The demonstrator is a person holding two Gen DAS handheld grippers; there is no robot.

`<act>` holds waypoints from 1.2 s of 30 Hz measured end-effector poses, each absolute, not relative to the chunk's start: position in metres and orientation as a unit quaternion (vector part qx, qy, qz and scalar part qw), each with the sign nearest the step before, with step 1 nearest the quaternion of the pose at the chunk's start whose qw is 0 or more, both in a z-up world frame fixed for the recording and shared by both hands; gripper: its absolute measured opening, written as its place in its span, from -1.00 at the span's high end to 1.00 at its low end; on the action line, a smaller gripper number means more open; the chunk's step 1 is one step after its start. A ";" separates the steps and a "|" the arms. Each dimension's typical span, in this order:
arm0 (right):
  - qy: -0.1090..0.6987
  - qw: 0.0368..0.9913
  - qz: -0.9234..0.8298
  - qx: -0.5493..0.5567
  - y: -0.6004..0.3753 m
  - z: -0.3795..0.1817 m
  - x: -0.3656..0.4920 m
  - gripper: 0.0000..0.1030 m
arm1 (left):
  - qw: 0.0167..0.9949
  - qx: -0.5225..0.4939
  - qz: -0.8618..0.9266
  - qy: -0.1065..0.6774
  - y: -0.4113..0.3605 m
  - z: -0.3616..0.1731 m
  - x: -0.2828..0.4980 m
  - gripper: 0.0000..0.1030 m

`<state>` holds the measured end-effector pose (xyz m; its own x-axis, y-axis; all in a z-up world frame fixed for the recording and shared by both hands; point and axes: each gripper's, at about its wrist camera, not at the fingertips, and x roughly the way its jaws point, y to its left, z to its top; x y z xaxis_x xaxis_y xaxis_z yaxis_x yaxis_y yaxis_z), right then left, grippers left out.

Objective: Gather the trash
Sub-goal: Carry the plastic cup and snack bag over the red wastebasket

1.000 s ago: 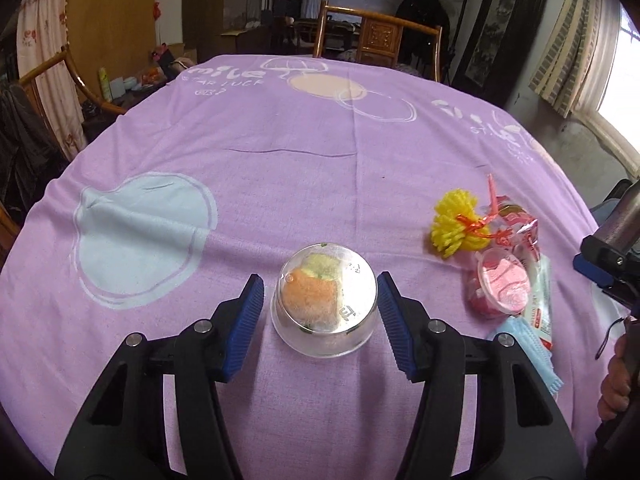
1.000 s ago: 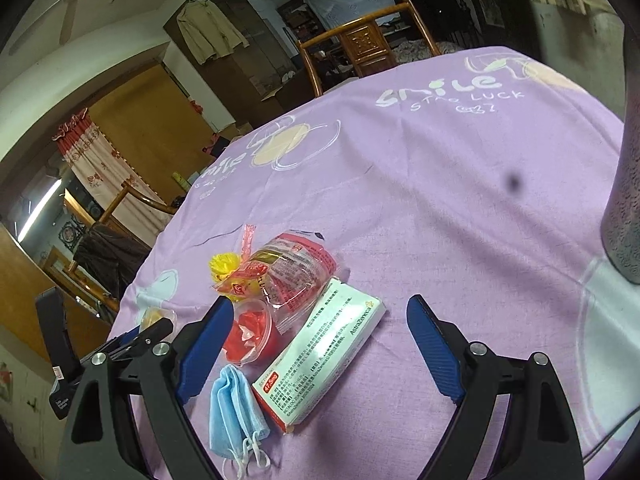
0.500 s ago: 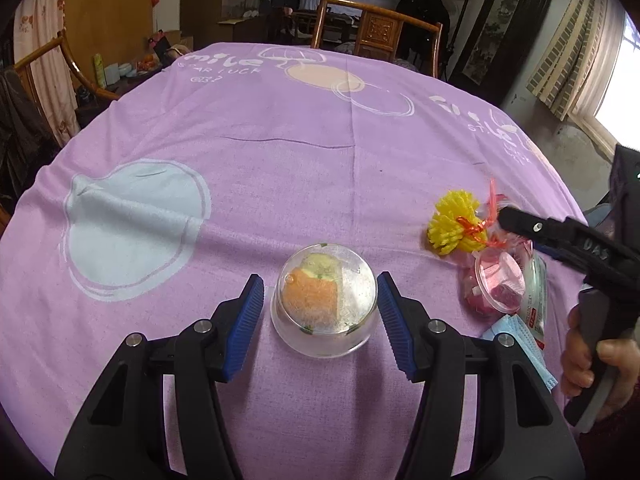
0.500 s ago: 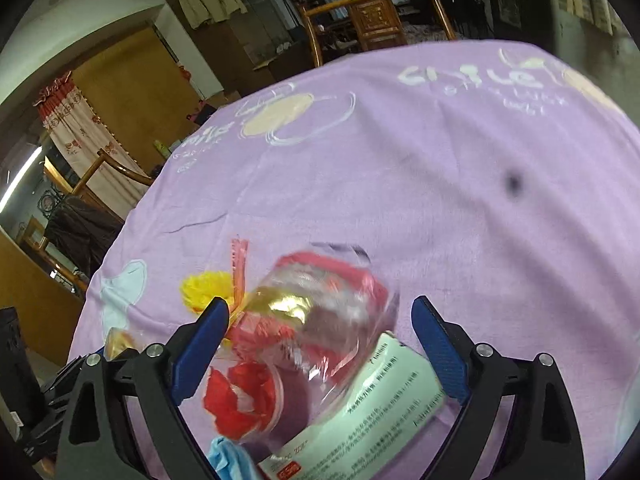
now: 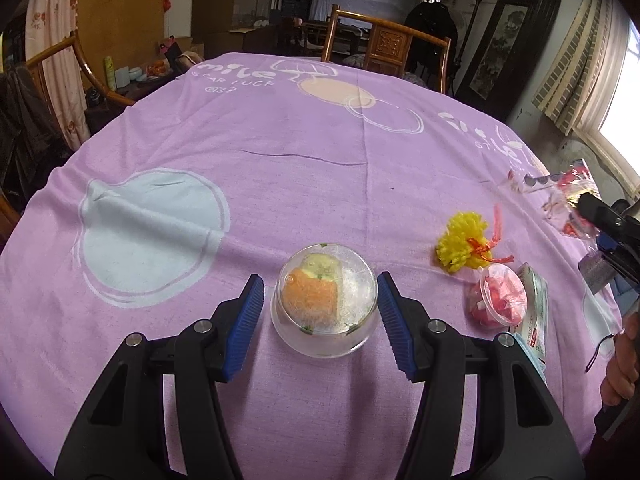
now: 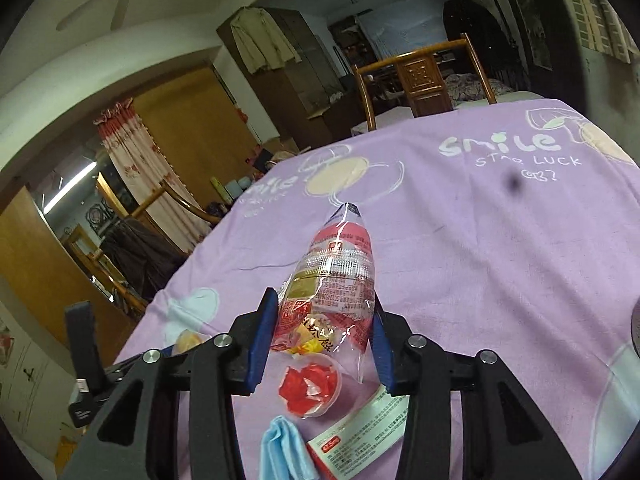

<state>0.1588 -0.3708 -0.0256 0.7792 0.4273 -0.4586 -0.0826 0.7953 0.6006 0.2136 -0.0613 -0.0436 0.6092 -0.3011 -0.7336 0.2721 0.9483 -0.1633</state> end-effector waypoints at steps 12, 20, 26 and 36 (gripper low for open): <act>0.317 0.892 0.173 0.271 -0.341 -0.025 0.138 0.15 | 0.909 -0.030 -0.149 0.387 -0.046 -0.034 0.197 -0.12; 0.307 0.899 0.191 0.246 -0.325 -0.014 0.126 0.15 | 0.908 -0.096 -0.147 0.381 0.004 -0.013 0.158 -0.12; 0.293 0.902 0.204 0.244 -0.319 -0.008 0.114 0.15 | 0.923 -0.099 -0.110 0.354 0.045 0.009 0.117 -0.11; 0.285 0.901 0.229 0.235 -0.291 -0.011 0.086 0.15 | 0.931 -0.132 -0.036 0.338 0.131 0.013 0.049 -0.11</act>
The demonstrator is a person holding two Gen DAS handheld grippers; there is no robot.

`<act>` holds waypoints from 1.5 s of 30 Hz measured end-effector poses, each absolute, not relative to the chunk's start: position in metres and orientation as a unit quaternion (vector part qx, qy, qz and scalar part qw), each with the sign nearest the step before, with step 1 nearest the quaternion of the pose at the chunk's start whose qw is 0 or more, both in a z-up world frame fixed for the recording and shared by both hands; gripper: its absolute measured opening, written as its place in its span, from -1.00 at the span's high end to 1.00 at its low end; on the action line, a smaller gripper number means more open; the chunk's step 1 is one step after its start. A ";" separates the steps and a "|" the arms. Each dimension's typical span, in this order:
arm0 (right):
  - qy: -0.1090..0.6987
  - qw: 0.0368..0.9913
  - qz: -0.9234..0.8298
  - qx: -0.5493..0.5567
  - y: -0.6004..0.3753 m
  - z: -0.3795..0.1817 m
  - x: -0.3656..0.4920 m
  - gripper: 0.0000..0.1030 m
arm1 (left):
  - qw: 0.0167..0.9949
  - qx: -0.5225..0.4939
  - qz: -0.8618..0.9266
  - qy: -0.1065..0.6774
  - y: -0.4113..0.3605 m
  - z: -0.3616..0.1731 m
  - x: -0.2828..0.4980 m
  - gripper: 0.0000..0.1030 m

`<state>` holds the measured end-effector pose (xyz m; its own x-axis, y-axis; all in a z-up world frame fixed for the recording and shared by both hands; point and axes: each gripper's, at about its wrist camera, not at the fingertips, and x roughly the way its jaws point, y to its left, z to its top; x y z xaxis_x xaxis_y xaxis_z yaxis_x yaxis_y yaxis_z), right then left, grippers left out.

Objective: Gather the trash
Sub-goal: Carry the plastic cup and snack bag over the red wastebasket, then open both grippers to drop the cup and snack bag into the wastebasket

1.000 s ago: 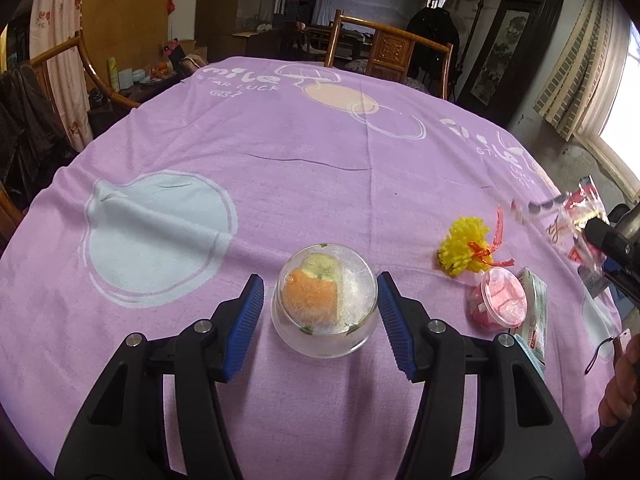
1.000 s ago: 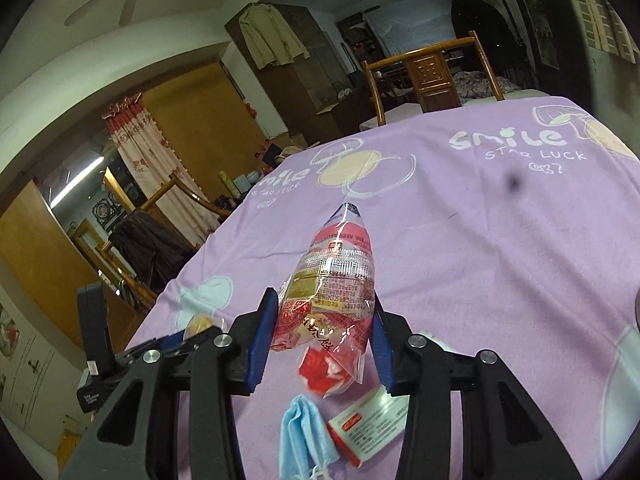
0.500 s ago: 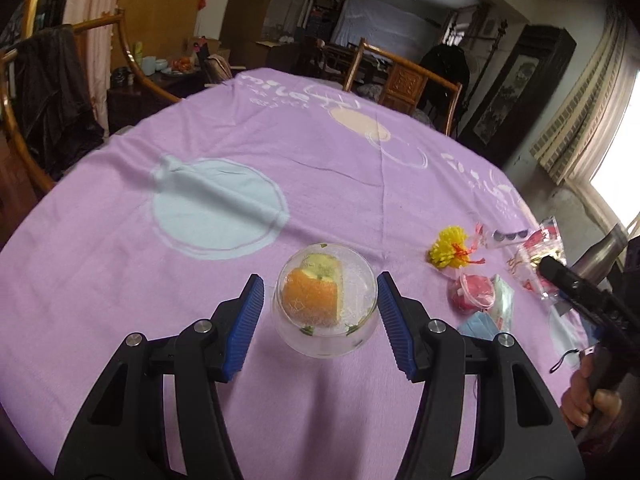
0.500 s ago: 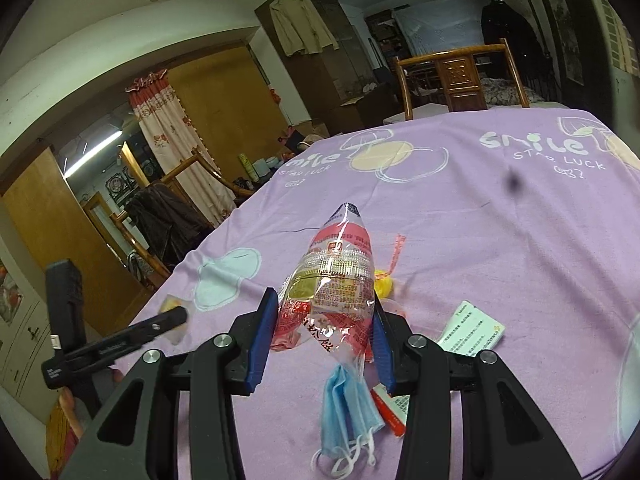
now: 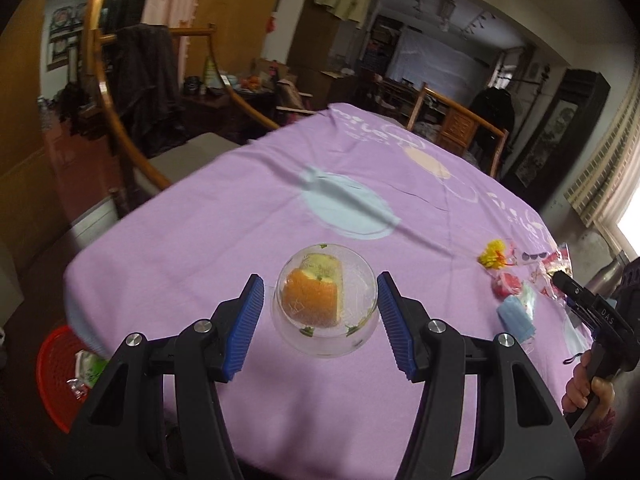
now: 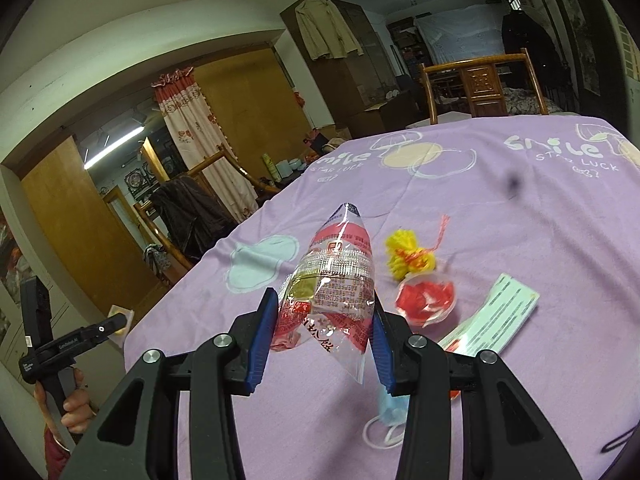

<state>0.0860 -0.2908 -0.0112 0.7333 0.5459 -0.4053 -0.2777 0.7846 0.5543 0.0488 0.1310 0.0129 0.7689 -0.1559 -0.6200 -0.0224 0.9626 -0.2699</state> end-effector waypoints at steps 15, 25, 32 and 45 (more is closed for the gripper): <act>0.303 0.886 0.262 0.231 -0.231 -0.007 0.083 0.15 | 0.902 -0.196 0.161 0.349 0.311 -0.042 -0.050 -0.11; 0.310 0.878 0.320 0.176 -0.143 0.026 0.070 0.16 | 0.874 -0.233 0.227 0.361 0.377 -0.084 -0.063 -0.72; 0.320 0.848 0.404 0.123 -0.049 0.054 0.053 0.16 | 0.861 -0.235 0.289 0.345 0.414 -0.083 -0.082 -0.76; 0.357 0.753 0.552 -0.003 0.149 0.058 0.003 0.14 | 0.826 -0.233 0.394 0.329 0.474 -0.092 -0.118 -0.85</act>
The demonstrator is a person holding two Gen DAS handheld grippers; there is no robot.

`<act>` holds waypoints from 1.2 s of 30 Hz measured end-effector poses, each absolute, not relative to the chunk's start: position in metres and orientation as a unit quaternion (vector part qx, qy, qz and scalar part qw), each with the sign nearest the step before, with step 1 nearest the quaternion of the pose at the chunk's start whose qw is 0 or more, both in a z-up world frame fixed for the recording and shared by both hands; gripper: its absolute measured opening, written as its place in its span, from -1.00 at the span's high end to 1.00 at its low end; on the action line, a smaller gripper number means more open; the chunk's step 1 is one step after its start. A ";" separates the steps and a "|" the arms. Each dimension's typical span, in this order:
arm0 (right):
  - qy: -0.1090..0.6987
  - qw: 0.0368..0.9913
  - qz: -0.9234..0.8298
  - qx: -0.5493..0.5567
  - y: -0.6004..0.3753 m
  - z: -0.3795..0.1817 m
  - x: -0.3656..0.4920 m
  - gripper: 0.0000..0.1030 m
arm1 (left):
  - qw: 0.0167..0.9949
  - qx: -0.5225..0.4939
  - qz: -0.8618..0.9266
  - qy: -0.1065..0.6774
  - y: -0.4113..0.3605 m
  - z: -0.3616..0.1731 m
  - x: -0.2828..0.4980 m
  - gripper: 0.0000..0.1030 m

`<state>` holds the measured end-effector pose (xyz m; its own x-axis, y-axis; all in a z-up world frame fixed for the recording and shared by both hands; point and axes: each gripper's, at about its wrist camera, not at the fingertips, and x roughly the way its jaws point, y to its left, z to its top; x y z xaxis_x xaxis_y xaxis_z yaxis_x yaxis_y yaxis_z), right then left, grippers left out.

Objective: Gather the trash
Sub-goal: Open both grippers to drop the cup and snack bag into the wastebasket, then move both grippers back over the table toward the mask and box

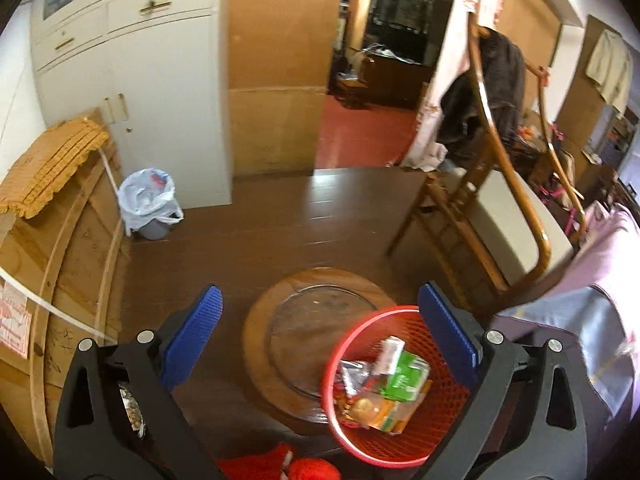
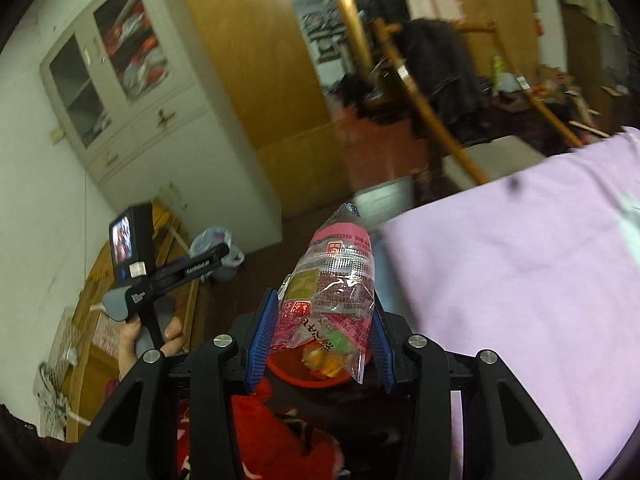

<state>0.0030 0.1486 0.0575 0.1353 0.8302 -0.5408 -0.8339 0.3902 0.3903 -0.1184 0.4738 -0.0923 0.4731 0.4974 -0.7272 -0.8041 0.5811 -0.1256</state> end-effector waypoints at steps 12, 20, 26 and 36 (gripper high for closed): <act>0.400 0.723 0.563 -0.024 0.238 0.039 0.005 -0.46 | 0.810 -0.275 0.403 0.326 0.501 -0.104 -0.134 -0.85; 0.390 0.745 0.542 0.001 0.200 0.041 0.015 -0.46 | 0.824 -0.263 0.384 0.323 0.483 -0.093 -0.128 -0.85; 0.372 0.770 0.518 0.024 0.151 0.050 0.021 -0.47 | 0.845 -0.237 0.359 0.317 0.454 -0.071 -0.119 -0.85; 0.317 0.821 0.469 0.075 0.036 0.066 0.020 -0.55 | 0.892 -0.174 0.286 0.304 0.364 -0.025 -0.094 -0.86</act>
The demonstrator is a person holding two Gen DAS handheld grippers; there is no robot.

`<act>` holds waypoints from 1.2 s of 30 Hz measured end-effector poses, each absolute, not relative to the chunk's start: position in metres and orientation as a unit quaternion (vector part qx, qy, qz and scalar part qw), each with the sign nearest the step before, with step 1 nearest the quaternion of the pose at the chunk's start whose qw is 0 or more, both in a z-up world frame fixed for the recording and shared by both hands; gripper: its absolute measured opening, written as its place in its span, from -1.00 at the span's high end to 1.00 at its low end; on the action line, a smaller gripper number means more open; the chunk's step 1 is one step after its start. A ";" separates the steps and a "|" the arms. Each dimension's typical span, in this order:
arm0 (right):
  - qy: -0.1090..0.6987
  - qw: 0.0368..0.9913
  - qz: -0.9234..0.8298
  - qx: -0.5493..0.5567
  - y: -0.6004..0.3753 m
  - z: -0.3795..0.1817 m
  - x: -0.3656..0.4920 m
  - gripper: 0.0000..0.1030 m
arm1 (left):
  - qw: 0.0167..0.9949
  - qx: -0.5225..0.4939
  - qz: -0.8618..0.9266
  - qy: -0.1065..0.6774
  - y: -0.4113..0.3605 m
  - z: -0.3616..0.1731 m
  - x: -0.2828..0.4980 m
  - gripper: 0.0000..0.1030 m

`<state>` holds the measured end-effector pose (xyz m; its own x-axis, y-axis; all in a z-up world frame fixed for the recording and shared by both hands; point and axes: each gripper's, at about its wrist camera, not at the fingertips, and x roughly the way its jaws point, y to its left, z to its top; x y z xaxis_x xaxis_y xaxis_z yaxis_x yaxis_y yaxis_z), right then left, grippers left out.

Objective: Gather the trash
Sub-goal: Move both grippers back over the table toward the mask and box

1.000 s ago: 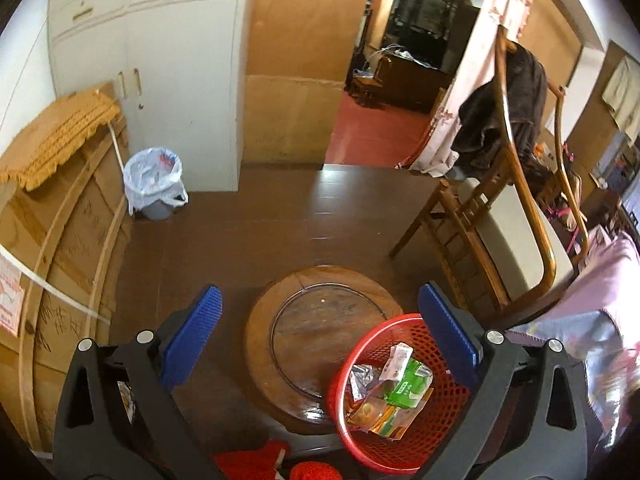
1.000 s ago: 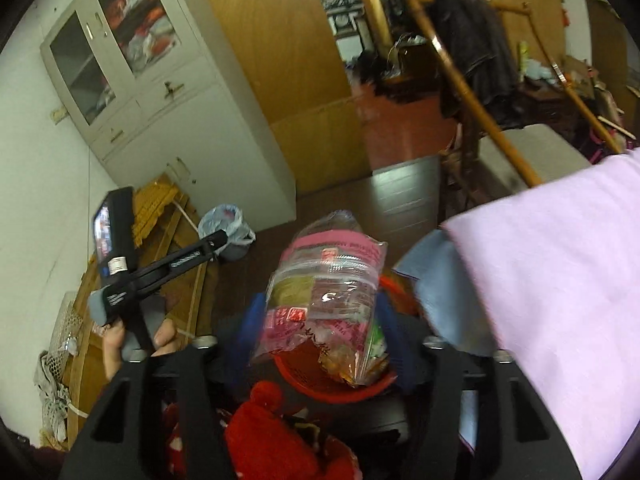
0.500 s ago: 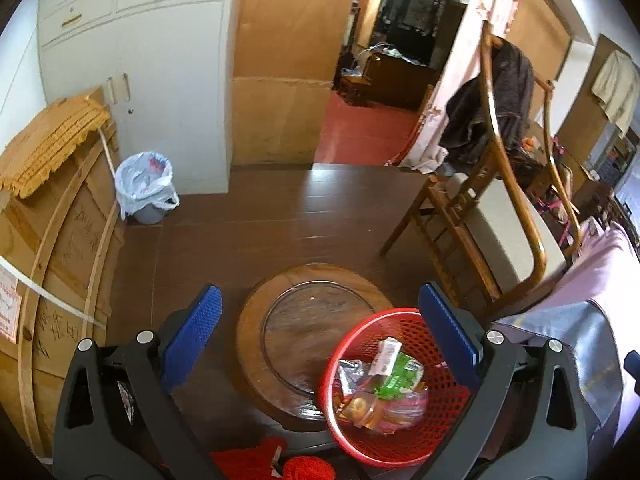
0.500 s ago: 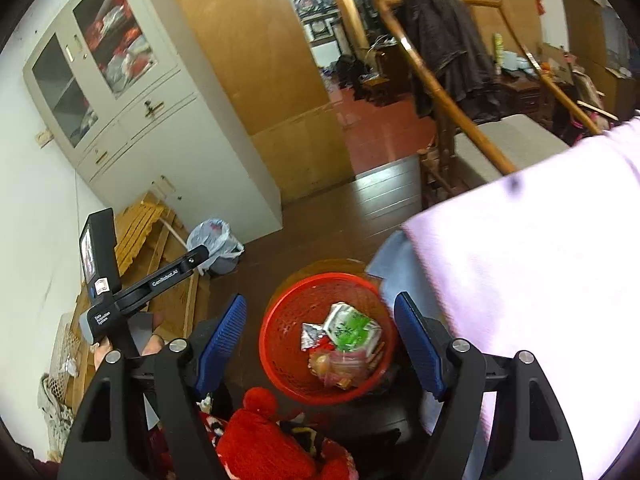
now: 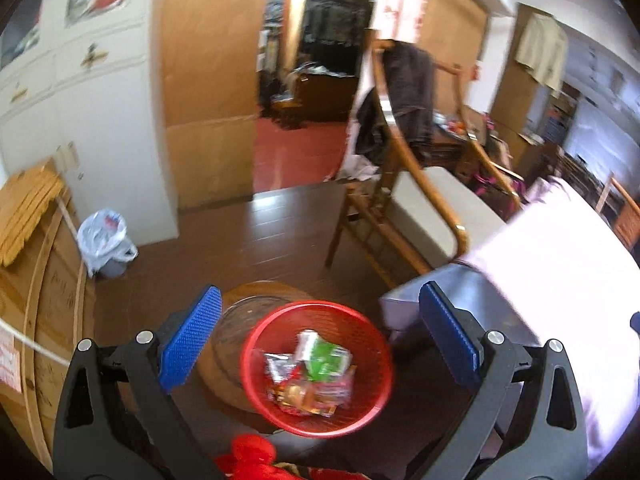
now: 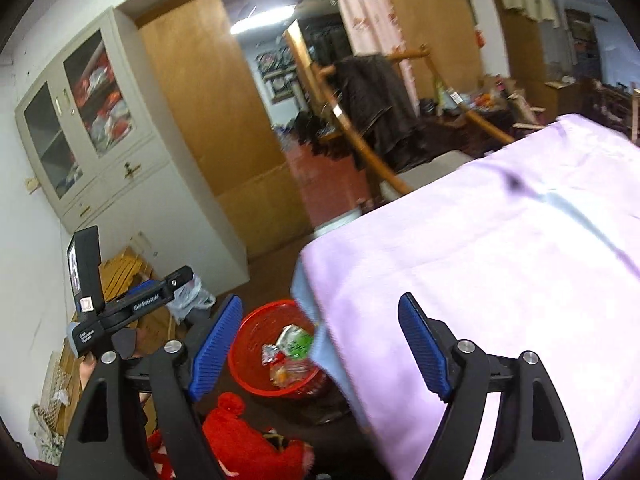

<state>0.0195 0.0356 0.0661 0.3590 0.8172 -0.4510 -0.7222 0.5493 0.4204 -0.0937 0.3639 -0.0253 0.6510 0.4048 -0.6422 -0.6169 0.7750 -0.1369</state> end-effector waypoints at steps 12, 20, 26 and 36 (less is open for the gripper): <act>0.281 0.876 0.368 0.134 -0.131 0.050 0.032 -0.60 | 0.926 -0.083 0.146 0.337 0.217 -0.008 -0.037 -0.87; 0.296 0.908 0.251 0.158 -0.247 0.012 0.060 -0.64 | 0.928 -0.017 0.038 0.370 0.116 -0.012 0.032 -0.87; 0.304 0.927 0.151 0.158 -0.322 -0.016 0.084 -0.68 | 0.915 0.022 -0.053 0.399 0.025 -0.014 0.093 -0.87; 0.282 0.934 0.011 0.218 -0.420 -0.045 0.102 -0.74 | 0.867 0.095 -0.248 0.422 -0.157 -0.032 0.117 -0.87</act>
<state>0.1019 -0.4204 -0.0445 0.8410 0.1441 -0.5215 0.1011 0.9051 0.4131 0.1169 -0.1572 -0.0316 0.5211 -0.3504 -0.7783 0.5103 0.8588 -0.0450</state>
